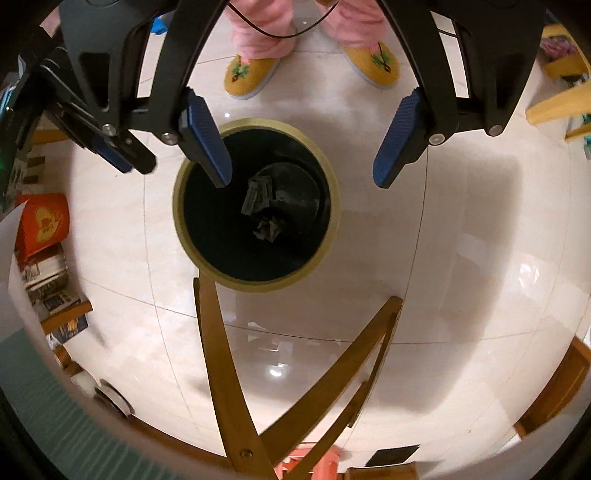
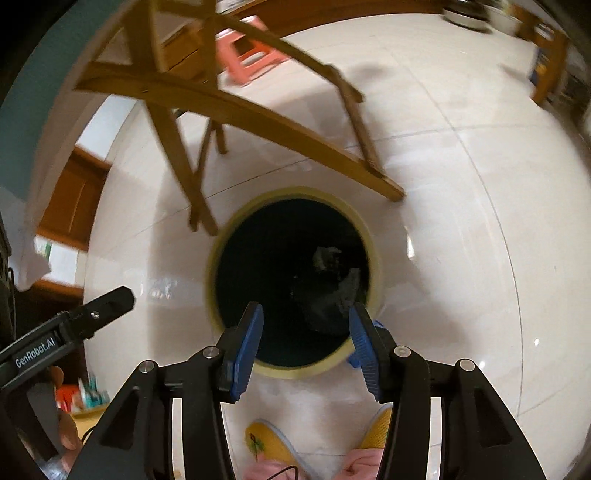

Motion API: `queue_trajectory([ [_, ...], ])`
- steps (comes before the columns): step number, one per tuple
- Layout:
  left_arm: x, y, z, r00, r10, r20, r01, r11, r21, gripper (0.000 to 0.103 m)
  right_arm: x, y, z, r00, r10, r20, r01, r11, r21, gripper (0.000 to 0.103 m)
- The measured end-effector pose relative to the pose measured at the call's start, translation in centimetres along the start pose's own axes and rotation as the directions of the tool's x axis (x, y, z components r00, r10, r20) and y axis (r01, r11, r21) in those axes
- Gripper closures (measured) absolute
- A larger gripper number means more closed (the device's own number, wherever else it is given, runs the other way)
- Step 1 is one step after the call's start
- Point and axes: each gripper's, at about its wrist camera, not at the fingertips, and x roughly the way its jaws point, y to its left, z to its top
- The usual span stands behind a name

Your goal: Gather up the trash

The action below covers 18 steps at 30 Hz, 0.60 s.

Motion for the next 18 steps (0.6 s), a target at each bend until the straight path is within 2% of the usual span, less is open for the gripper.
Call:
queue_trajectory([
  [8,4.6,0.9,-2.2,1.000,-0.018,0.023,0.017,0.999,0.043,0.026,4.0,-5.3,-6.1,0.995,-0.101,0.019,0.097,0.980,0.173,0.054],
  [13,7.4,2.3,-5.2,1.000,-0.015,0.026,0.013,0.998,0.069,0.026,8.9,-8.8,-10.1,0.992,-0.129,-0.004,0.125,0.955,0.270,0.054],
  [18,10.5,4.4,-6.9,0.999,0.006,0.046,-0.009,0.998,0.057,0.026,15.3,-10.1,-12.9,0.991,-0.123,-0.044,0.131,0.943,0.306,0.054],
])
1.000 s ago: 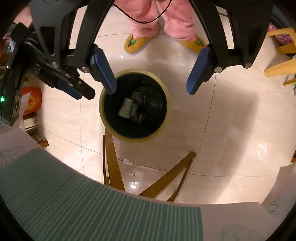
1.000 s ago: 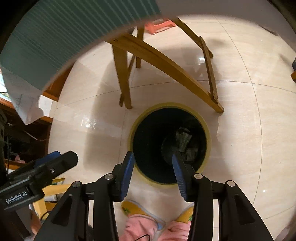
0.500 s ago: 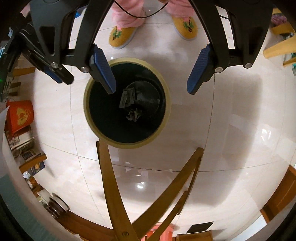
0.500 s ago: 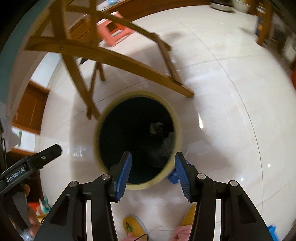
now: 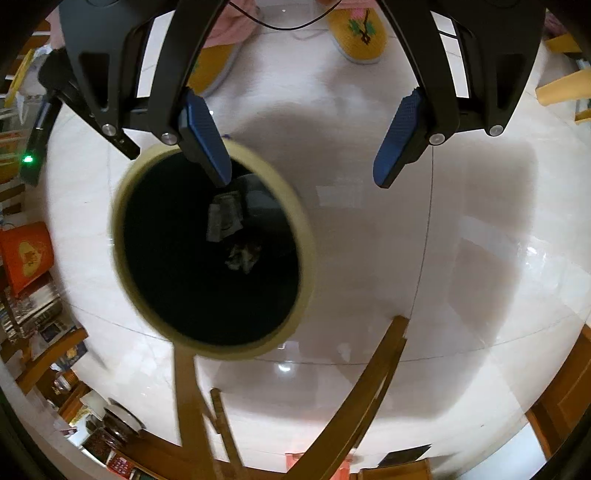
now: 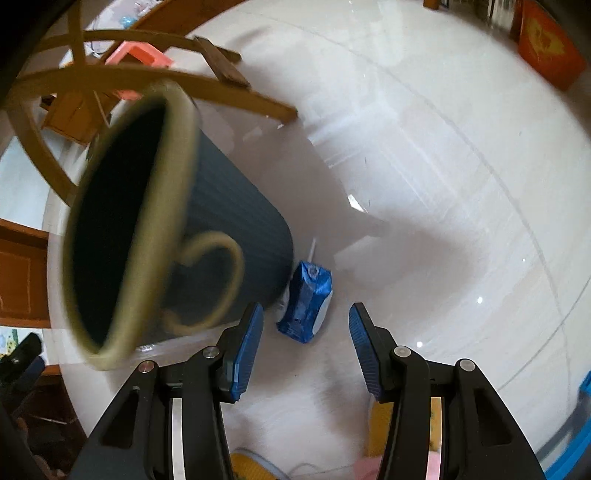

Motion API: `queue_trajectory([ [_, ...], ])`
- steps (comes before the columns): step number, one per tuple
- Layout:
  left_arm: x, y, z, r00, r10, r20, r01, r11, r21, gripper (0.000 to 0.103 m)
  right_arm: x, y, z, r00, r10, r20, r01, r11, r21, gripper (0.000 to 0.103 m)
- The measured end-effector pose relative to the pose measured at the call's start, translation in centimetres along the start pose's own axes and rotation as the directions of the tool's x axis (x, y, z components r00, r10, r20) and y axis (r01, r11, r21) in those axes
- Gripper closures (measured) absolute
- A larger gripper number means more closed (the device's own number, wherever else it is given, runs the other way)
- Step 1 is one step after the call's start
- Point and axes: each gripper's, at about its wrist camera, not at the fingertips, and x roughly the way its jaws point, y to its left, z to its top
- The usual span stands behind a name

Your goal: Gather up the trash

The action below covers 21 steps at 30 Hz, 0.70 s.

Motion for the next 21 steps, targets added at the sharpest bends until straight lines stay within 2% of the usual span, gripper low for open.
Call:
queue_trajectory([
  [7,6.4,3.4,-1.2,0.999,0.044,-0.027,-0.046,0.995,-0.085,0.026,8.4,-1.4,-0.7,0.998,0.054,-0.031,-0.052,0.996,0.078,0.054],
  [11,9.3,4.5,-1.4,0.997,0.079,-0.016,-0.080,0.989,-0.122,0.026,12.0,-2.7,-0.1,0.997,0.062,-0.042,-0.057,0.993,0.100,0.054],
  [14,10.0,5.1,-1.6,0.998,0.051,0.026,-0.046,0.985,-0.166,0.024,14.2,-3.2,-0.1,0.994,0.081,-0.069,-0.073,0.990,0.119,0.054],
  [17,10.6,5.7,-1.9,0.998,0.058,0.024,-0.053,0.983,-0.176,0.024,15.0,-3.0,-0.6,0.988,0.145,-0.059,-0.137,0.983,0.125,0.054],
  [21,11.3,6.3,-1.8,0.998,0.068,0.010,-0.065,0.980,-0.186,0.024,15.0,-1.8,-1.3,0.978,0.198,-0.070,-0.188,0.974,0.130,0.073],
])
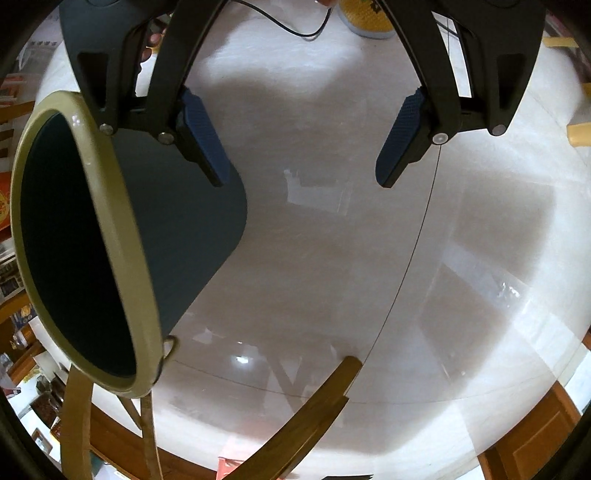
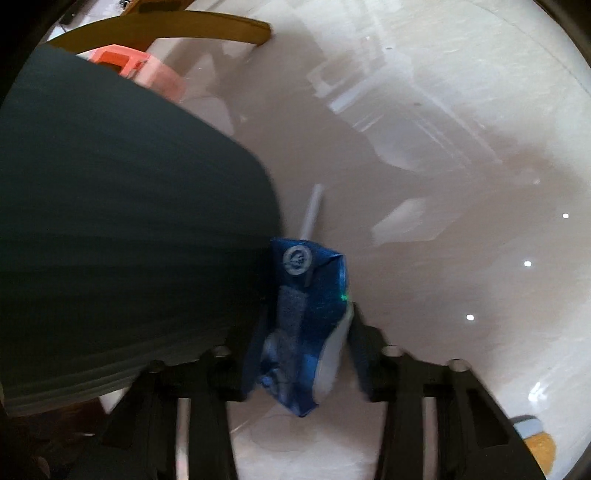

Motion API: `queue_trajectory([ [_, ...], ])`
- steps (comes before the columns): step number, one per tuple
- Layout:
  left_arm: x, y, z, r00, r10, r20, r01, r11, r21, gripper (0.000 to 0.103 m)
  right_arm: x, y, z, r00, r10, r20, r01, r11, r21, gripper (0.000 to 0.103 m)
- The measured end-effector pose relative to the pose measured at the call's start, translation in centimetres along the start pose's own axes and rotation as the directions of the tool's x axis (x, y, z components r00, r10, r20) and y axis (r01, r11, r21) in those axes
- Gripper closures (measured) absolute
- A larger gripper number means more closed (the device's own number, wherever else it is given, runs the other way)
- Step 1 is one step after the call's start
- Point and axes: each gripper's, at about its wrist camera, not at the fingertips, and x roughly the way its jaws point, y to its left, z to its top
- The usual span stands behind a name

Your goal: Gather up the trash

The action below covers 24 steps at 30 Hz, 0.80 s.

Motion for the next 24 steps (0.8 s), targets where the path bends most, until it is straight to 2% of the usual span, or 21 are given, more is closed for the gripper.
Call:
queue_trajectory([
  [1,0.0,0.1,0.1,1.000,0.003,0.000,-0.003,1.000,0.001,0.024,-0.1,0.2,-0.2,1.000,0.010,-0.009,-0.010,1.000,0.005,0.076],
  [2,0.0,0.3,0.2,1.000,0.004,0.003,-0.004,1.000,0.003,0.024,-0.3,0.4,-0.4,1.000,0.015,-0.014,-0.015,1.000,0.003,0.089],
  [8,-0.8,0.2,-0.1,1.000,0.002,0.014,-0.003,1.000,0.013,0.024,-4.0,2.4,-2.1,0.999,-0.016,-0.028,0.015,0.999,-0.043,0.090],
  [11,-2.6,-0.2,-0.3,1.000,0.006,0.013,-0.006,1.000,0.024,0.024,-8.5,3.8,-2.9,0.999,-0.045,-0.022,0.044,0.997,-0.062,0.090],
  [17,-9.1,-1.3,0.5,1.000,-0.007,-0.010,0.008,1.000,0.016,0.024,-21.1,7.4,-3.7,0.998,-0.062,0.000,0.062,0.993,-0.100,0.090],
  [19,-11.9,-1.8,1.0,1.000,-0.009,-0.016,0.009,1.000,0.021,0.024,-25.1,9.6,-4.5,0.999,-0.049,0.006,0.049,0.991,-0.120,0.090],
  [20,-12.9,-2.1,1.2,1.000,-0.010,-0.018,0.011,1.000,0.023,0.024,-27.0,10.7,-4.4,0.999,-0.043,-0.023,0.040,0.992,-0.118,0.090],
  [24,-18.4,-3.5,2.7,0.999,-0.027,-0.033,0.028,0.999,0.032,0.024,-32.9,17.0,-3.3,1.000,-0.003,-0.005,0.002,0.983,-0.184,0.090],
])
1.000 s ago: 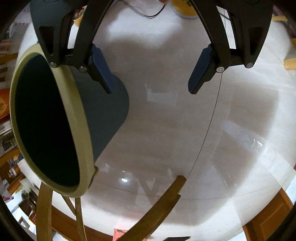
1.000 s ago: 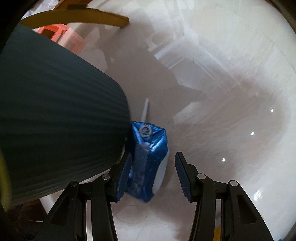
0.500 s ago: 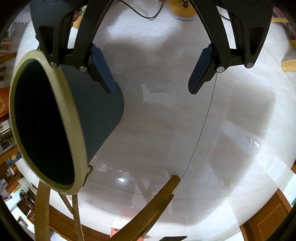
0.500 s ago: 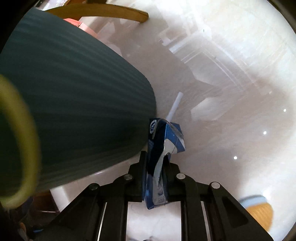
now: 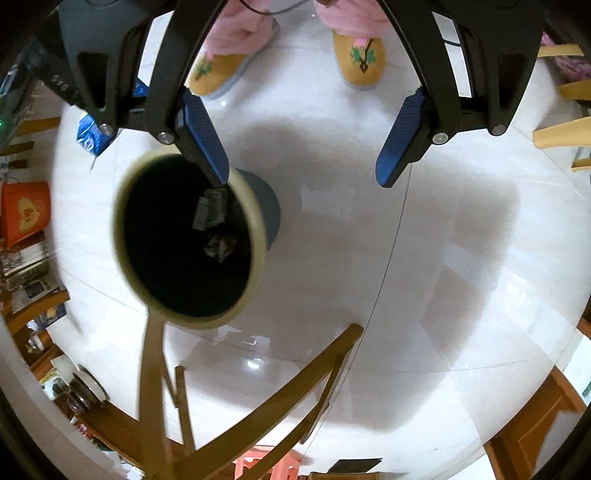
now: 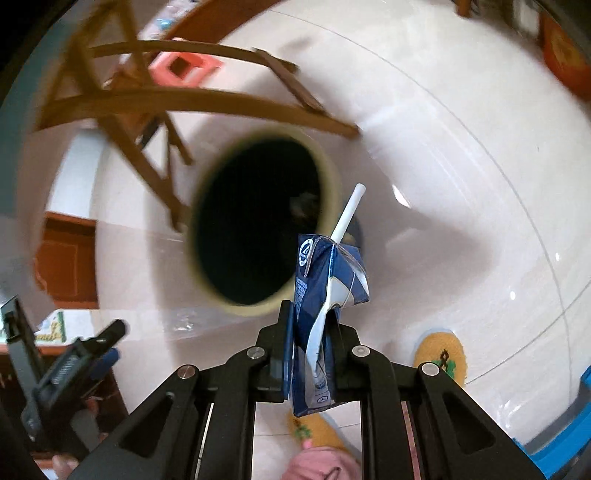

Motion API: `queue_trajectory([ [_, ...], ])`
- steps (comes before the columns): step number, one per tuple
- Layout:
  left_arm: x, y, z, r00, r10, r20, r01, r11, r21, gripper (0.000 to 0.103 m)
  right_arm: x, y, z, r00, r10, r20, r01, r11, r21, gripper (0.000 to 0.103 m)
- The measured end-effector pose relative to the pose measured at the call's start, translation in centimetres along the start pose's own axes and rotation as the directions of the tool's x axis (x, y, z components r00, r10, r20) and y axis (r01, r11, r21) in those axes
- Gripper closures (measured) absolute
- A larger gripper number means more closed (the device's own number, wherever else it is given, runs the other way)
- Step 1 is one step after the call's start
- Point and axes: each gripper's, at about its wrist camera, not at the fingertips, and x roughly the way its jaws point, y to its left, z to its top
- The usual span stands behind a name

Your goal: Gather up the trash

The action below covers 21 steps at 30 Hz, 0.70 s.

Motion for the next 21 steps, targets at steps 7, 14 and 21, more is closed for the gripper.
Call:
queue_trajectory([
  [7,-7.1,-1.7,2.3,1.000,-0.012,0.027,0.011,0.999,0.031,0.024,-5.4,7.0,4.5,0.999,0.027,0.034,-0.024,0.995,-0.099,0.087],
  [14,-11.6,-1.5,5.9,0.997,-0.001,0.084,0.000,1.000,0.009,0.024,-8.3,12.6,7.2,0.997,0.066,0.036,-0.060,0.987,-0.149,0.062],
  [21,-15.9,-1.1,7.7,0.995,0.023,0.101,-0.017,0.998,-0.064,0.024,-13.7,17.5,9.4,0.996,0.082,0.032,-0.072,0.967,-0.246,0.062],
])
